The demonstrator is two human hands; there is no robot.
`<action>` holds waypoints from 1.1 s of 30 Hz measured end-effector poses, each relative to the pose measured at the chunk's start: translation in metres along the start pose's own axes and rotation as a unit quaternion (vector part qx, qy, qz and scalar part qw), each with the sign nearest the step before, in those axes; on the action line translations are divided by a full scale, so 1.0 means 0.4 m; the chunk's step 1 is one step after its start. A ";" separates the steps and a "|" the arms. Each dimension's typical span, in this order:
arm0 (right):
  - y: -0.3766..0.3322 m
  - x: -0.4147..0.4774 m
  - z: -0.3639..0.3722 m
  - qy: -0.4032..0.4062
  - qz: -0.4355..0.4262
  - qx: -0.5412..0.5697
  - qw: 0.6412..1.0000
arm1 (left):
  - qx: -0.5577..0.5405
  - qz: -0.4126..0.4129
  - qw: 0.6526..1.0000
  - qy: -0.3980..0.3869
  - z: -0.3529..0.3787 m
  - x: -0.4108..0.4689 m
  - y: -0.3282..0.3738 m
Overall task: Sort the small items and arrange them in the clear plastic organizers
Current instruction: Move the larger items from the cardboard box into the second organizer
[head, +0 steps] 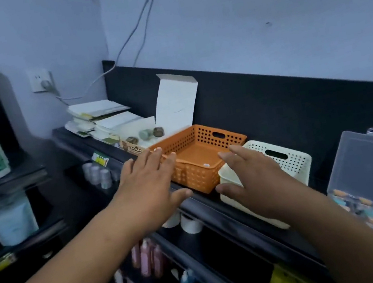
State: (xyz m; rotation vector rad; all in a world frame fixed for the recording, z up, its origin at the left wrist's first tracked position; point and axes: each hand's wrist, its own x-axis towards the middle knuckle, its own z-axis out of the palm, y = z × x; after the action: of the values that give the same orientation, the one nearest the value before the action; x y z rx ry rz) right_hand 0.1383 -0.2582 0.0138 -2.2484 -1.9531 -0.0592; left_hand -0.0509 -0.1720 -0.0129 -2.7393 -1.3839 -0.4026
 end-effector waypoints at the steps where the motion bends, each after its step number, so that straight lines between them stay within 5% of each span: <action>1: -0.006 0.030 0.002 -0.001 -0.007 0.000 1.000 | 0.004 -0.007 1.000 0.001 0.004 0.015 -0.018; 17: -0.037 0.548 0.050 -0.028 -0.090 0.022 0.995 | -0.038 -0.109 0.993 -0.012 0.045 0.373 -0.325; 33: -0.120 0.930 0.111 -0.058 0.040 -0.020 0.997 | -0.051 0.062 0.986 -0.143 0.202 0.810 -0.593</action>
State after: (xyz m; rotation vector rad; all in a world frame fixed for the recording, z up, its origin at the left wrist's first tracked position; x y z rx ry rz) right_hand 0.1414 0.1194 0.0251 -2.4038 -1.9305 0.0435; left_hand -0.0396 0.2370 -0.0274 -3.0437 -1.2676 -0.0762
